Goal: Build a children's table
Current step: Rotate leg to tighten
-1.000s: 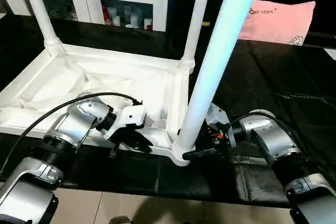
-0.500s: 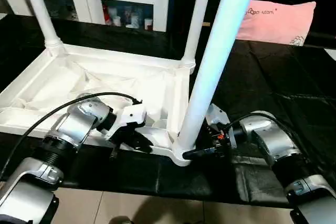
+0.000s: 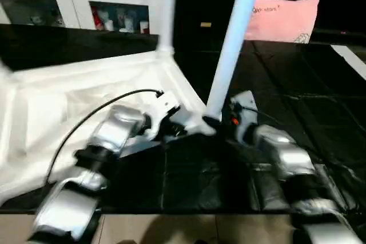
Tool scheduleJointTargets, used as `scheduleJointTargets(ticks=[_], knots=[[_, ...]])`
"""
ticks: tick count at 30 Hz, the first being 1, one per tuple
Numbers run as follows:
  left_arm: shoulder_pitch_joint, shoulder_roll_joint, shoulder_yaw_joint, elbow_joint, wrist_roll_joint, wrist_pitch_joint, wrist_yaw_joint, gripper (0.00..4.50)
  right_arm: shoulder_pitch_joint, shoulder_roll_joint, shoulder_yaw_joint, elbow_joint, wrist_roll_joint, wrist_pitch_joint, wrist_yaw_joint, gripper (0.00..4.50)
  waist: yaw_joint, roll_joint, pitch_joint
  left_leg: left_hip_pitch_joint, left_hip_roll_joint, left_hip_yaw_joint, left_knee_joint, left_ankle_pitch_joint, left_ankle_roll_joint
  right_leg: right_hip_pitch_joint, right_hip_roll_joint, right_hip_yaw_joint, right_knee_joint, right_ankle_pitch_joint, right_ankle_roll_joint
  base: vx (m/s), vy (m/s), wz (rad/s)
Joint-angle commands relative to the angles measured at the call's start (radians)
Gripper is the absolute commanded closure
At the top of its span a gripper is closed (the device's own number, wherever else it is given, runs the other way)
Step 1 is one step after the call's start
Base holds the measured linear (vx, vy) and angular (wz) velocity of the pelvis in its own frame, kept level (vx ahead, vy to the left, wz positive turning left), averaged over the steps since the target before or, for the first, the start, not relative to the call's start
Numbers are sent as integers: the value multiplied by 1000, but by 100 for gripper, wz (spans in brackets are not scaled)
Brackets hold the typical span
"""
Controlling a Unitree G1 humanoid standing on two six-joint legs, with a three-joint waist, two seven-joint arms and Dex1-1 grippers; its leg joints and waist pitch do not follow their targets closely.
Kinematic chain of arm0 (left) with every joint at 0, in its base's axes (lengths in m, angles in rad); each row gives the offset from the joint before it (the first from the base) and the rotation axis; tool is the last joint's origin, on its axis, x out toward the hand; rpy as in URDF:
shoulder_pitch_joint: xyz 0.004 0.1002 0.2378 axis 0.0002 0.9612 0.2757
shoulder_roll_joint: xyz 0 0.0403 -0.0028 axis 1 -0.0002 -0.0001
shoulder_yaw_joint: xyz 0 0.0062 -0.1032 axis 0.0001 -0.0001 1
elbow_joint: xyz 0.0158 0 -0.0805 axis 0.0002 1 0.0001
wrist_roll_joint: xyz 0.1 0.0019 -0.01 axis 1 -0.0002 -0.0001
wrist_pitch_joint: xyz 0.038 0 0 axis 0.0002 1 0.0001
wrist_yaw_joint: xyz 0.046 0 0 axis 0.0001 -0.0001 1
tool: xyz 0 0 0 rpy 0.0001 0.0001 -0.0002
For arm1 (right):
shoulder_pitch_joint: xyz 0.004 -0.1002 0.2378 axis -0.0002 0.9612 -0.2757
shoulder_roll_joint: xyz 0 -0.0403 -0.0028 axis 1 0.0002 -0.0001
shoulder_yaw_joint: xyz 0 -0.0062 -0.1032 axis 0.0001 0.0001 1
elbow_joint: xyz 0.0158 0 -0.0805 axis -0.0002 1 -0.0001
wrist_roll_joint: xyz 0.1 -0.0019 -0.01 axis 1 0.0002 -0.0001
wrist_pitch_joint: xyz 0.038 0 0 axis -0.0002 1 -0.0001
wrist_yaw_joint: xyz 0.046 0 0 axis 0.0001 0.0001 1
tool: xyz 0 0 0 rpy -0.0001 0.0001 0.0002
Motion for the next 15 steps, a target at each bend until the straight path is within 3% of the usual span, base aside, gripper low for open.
scheduleJointTargets(ticks=[1,4,5,7,14,15], knots=[[-64,-87,22,-8,-37,-6,85,450,-23,103,40,78,16,45,-80,184,9,7,-69,-3,8,0,-63,-164,11,57,-71,45,-86,-329,-151,0,0,0],[-81,-106,19,5,-21,-3,132,450,-59,135,23,101,0,5,-146,184,10,7,-73,-1,10,2,-63,-148,19,61,-69,46,-77,-239,-171,0,0,0],[-79,-104,16,3,-19,-2,130,450,-61,135,22,99,-2,1,-147,114,10,7,-74,-4,10,3,-63,-133,27,64,-69,48,-73,-195,-179,0,0,0],[-69,-92,2,-8,-12,-1,111,450,-59,128,13,83,0,-3,-136,111,9,4,-72,-6,10,3,-63,-131,41,65,-69,47,-71,-166,-190,0,0,0],[-53,-45,-13,3,4,-25,65,450,-21,69,32,40,-17,-46,-69,65,9,5,-69,-4,12,3,-66,-162,40,65,-72,48,-79,-235,-173,0,0,0],[-51,-32,-16,5,7,-33,53,450,-7,48,40,25,-19,-58,-45,39,11,5,-69,-5,11,3,-66,-158,40,66,-72,48,-78,-230,-174,0,0,0]])
